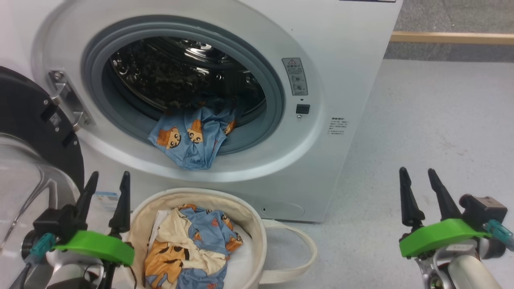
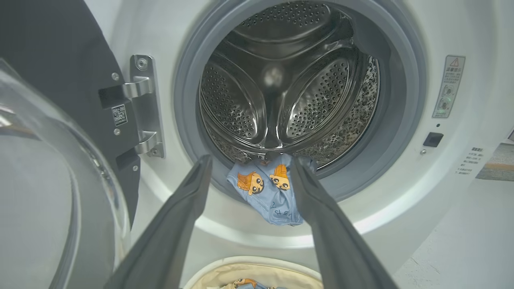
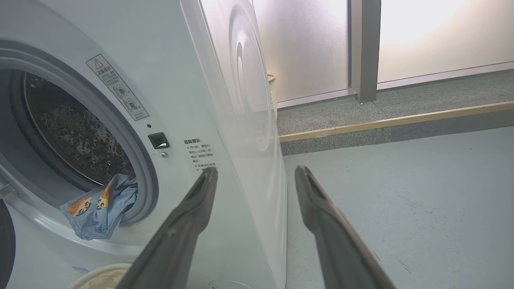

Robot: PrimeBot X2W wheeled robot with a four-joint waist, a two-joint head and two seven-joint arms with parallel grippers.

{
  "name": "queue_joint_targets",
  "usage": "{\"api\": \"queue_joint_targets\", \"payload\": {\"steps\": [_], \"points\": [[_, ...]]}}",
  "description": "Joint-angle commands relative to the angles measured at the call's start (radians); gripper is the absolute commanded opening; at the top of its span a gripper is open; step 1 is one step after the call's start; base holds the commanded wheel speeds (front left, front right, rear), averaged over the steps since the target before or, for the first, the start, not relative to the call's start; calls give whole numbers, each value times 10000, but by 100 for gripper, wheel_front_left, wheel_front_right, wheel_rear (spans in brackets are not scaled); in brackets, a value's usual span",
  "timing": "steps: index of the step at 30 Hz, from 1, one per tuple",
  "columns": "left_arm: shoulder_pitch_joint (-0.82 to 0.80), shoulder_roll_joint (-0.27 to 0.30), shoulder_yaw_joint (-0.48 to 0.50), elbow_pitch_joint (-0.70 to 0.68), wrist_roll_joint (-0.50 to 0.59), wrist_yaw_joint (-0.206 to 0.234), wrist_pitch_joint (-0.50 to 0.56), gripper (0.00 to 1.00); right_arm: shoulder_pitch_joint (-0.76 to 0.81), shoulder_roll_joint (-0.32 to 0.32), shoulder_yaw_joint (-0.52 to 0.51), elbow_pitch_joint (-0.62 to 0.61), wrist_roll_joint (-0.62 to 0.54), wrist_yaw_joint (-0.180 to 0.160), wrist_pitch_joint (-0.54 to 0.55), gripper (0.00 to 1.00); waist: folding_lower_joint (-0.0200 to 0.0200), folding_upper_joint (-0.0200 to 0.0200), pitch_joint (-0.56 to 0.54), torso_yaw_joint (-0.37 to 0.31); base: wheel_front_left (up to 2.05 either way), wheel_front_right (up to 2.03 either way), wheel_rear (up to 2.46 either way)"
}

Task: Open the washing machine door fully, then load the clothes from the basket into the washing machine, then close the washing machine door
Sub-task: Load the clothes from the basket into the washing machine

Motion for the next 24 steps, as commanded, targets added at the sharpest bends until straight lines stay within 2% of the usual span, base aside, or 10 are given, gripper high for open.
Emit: {"api": "queue_joint_targets", "payload": {"steps": [1,11,24], "points": [[-284,239,413,-443,65,-56,-118,100,-92,-181,97,-276,-73,73,-124,100,0,-1,-71,15,0,0,0],[56,79,814,-640,65,-57,-118,100,138,-164,120,-219,-49,73,-124,100,0,-1,-241,17,0,0,0],[167,91,722,-484,104,-57,-118,100,150,-167,332,-229,61,73,-124,100,0,-1,-251,-50,0,0,0]]}}
